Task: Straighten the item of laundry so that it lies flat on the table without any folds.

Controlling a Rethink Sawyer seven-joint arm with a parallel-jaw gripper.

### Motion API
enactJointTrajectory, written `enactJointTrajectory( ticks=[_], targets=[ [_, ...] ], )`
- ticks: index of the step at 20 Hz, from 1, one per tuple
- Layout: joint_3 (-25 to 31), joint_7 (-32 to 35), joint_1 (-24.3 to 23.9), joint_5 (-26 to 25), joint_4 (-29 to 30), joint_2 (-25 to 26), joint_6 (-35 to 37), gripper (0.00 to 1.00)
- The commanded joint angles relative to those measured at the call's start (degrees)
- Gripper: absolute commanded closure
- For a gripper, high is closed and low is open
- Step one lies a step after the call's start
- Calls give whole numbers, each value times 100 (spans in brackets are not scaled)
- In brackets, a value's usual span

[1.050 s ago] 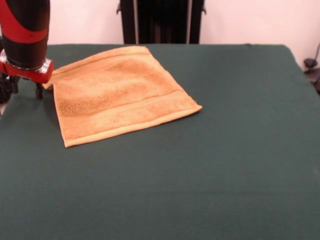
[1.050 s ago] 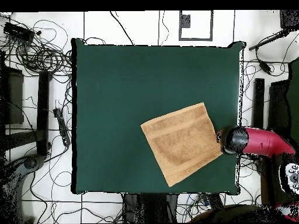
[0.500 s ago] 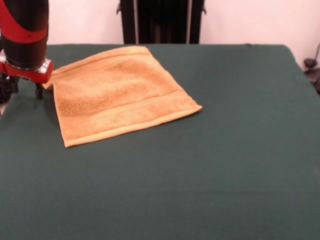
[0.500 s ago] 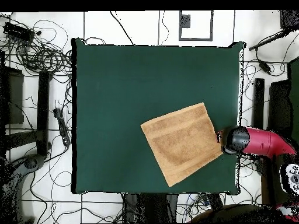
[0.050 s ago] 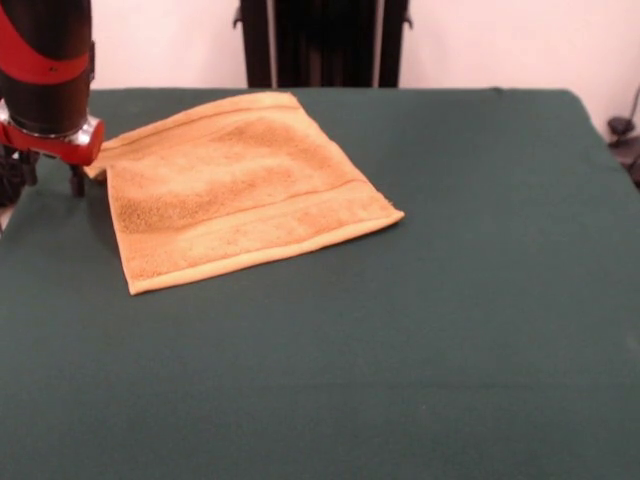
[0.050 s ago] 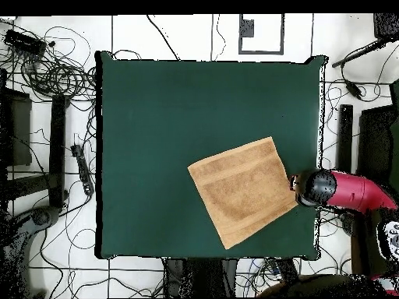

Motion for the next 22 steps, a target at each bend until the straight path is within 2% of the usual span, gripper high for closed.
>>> enactJointTrajectory(
  ticks=[1,11,22],
  targets=[
    [1067,538,272,662,545,111,-565,0],
    [954,583,493,887,794,-214,-675,0],
    [918,444,477,972,895,-215,-883,0]
  ],
)
